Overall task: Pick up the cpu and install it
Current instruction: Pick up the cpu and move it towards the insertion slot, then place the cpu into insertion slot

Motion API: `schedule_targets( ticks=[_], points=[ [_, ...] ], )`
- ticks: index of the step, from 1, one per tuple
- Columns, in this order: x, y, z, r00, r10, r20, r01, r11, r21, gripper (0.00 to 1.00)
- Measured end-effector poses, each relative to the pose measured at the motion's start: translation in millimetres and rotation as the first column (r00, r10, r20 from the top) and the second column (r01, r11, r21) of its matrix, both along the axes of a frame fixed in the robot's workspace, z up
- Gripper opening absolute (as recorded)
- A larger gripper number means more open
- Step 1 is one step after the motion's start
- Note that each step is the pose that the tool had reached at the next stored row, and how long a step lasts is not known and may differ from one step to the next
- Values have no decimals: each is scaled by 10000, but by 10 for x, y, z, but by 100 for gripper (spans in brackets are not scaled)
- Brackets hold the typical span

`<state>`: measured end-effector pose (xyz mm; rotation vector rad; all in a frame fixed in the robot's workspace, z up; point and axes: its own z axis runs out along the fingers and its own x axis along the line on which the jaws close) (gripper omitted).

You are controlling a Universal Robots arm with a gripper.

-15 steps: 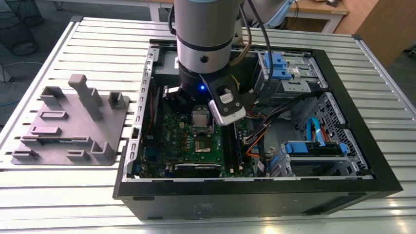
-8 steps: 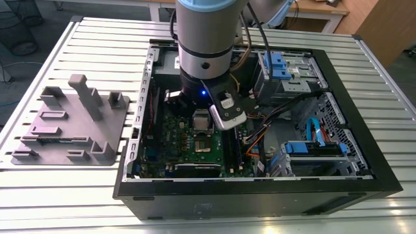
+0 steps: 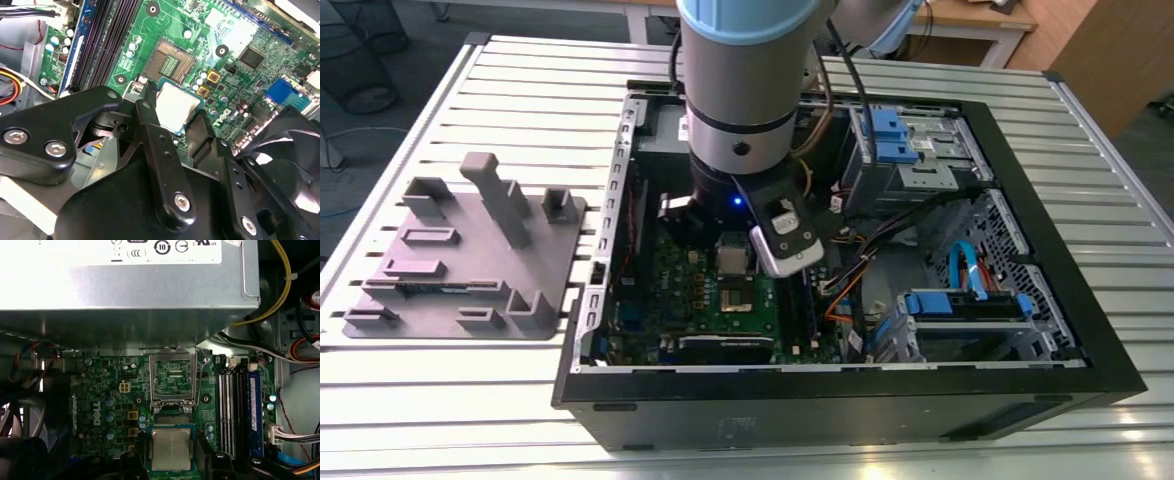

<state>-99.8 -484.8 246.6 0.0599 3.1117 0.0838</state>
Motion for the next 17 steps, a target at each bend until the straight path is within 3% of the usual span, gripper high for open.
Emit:
schedule_targets(
  ticks=[9,11,17],
  points=[
    [18,-5,-43,10000,0,-1,0,10000,-1,47],
    [99,-5,-152,10000,0,0,0,10000,0,47],
    [100,-4,-168,10000,0,1,0,10000,1,47]
  ],
)
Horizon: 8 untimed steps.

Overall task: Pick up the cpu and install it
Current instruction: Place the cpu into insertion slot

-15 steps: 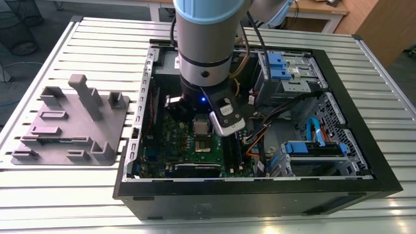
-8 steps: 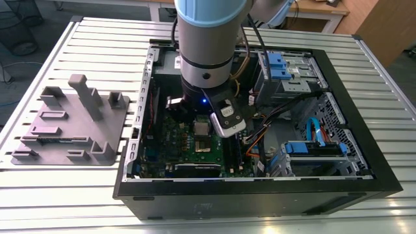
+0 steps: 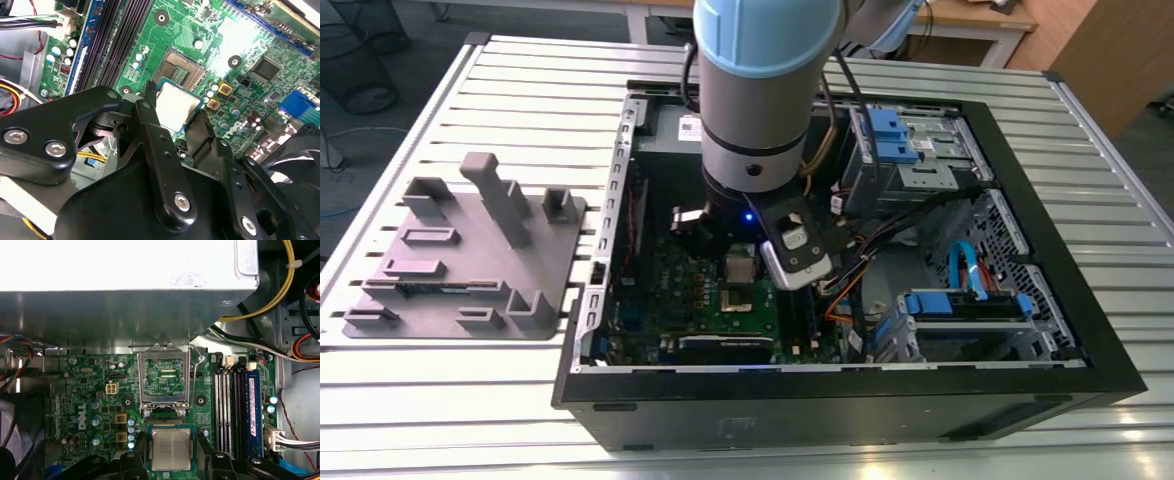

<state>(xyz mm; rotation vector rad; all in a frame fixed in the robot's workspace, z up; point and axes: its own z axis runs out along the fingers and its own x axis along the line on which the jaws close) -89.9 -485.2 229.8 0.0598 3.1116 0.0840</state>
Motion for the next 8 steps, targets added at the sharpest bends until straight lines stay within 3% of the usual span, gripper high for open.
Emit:
schedule_targets(
  ticks=[8],
  points=[
    [-1,-1,-53,10000,0,-2,0,10000,-3,47]
  ],
)
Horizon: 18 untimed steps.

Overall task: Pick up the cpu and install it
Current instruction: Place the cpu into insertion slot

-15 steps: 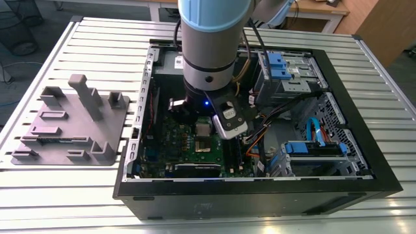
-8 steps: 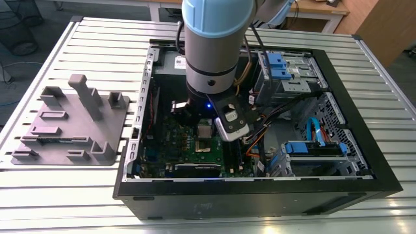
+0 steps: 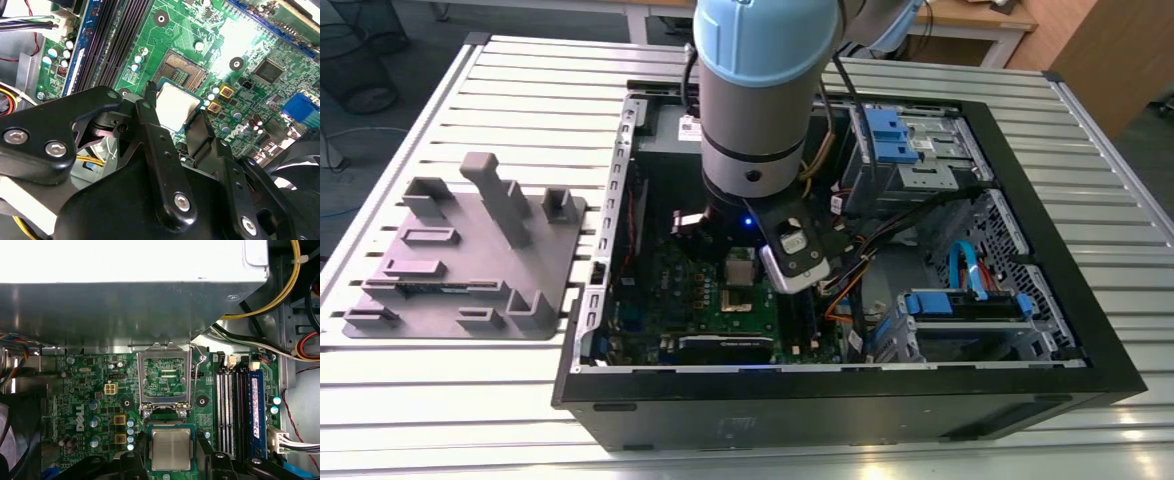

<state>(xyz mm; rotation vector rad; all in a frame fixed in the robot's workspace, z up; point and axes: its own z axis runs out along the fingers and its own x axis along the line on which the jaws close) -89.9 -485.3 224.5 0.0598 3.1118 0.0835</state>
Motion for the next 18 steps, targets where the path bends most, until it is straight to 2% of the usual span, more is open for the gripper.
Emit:
schedule_targets(
  ticks=[2,4,18],
  points=[
    [0,0,0,10000,0,0,0,10000,-1,47],
    [0,1,-55,10000,0,1,0,10000,2,47],
    [0,1,-104,10000,0,1,0,10000,2,47]
  ],
)
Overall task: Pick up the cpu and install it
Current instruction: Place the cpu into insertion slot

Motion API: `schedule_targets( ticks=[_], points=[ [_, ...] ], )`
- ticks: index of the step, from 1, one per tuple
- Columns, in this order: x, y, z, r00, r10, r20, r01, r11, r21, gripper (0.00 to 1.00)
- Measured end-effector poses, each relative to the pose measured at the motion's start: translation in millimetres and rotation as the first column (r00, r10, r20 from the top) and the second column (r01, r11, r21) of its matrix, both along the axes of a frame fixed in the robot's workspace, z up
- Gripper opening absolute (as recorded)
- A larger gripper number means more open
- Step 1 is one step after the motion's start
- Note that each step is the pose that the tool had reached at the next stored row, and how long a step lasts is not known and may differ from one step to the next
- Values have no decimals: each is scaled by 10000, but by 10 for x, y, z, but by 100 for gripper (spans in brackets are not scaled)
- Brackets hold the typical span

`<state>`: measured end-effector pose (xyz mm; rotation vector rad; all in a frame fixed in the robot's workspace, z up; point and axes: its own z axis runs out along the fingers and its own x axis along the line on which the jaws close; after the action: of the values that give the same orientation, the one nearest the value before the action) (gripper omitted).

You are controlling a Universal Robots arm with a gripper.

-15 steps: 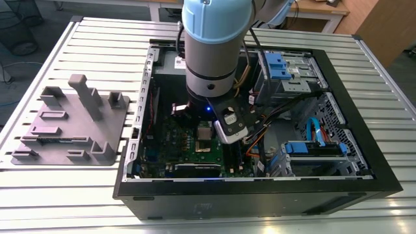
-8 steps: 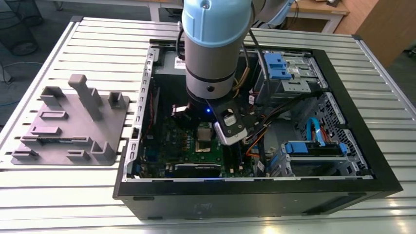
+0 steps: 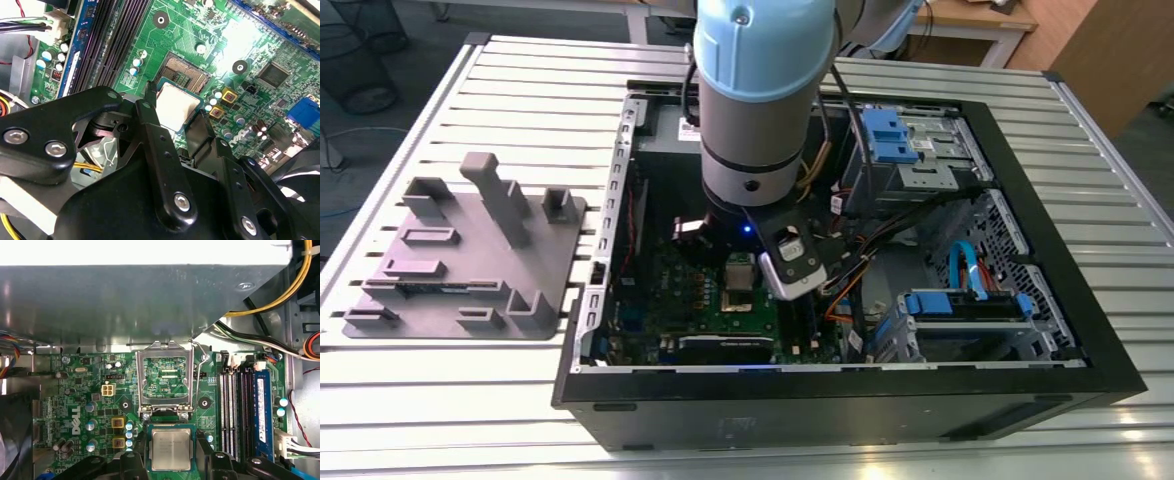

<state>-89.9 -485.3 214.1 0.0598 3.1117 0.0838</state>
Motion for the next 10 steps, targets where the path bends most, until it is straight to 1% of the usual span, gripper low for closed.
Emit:
schedule_targets(
  ticks=[10],
  points=[
    [-2,-4,-54,10000,0,-1,0,10000,-1,47]
  ],
)
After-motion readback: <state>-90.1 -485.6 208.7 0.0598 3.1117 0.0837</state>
